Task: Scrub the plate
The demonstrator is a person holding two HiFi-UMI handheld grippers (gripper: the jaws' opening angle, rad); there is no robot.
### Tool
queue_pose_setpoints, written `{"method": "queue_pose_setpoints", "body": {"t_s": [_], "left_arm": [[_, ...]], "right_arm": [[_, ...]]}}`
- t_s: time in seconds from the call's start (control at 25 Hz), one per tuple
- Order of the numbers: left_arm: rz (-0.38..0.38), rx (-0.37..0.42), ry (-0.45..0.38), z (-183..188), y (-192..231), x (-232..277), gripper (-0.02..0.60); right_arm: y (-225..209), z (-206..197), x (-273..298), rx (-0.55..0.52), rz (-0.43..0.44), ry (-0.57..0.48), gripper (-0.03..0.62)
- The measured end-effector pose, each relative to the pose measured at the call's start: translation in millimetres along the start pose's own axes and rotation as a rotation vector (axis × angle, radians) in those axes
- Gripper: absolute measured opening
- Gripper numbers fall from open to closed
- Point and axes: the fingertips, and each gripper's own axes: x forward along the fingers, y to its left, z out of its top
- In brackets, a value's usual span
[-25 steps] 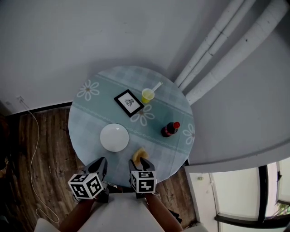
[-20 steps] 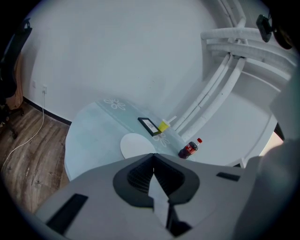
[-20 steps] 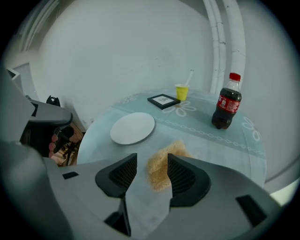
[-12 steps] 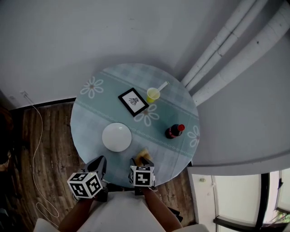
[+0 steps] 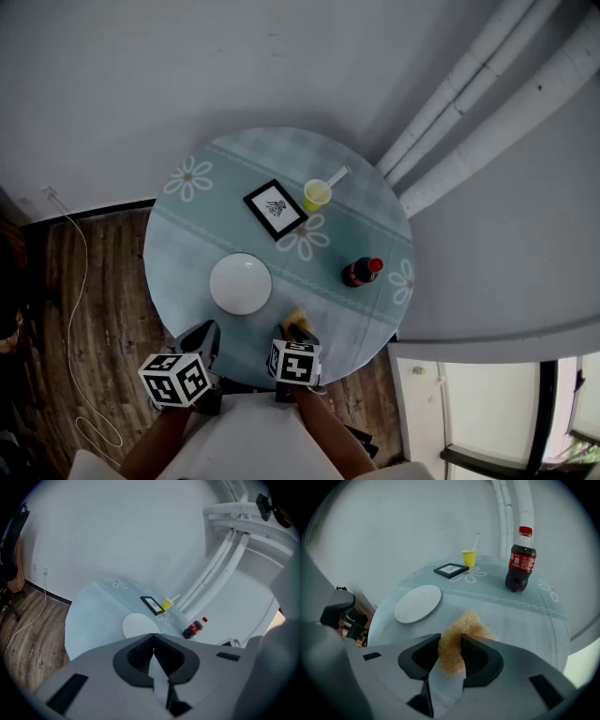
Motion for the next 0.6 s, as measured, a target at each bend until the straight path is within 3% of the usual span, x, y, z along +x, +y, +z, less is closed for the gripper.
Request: {"method": "queue_pose_setpoints", "body": {"t_s": [0.6], "left_arm": [[-0.003,-0.04,0.015,3,7,10,0.009]], "right_arm": [[-7,9,-10,0.037,-0.011,-0.014,0.064]]}}
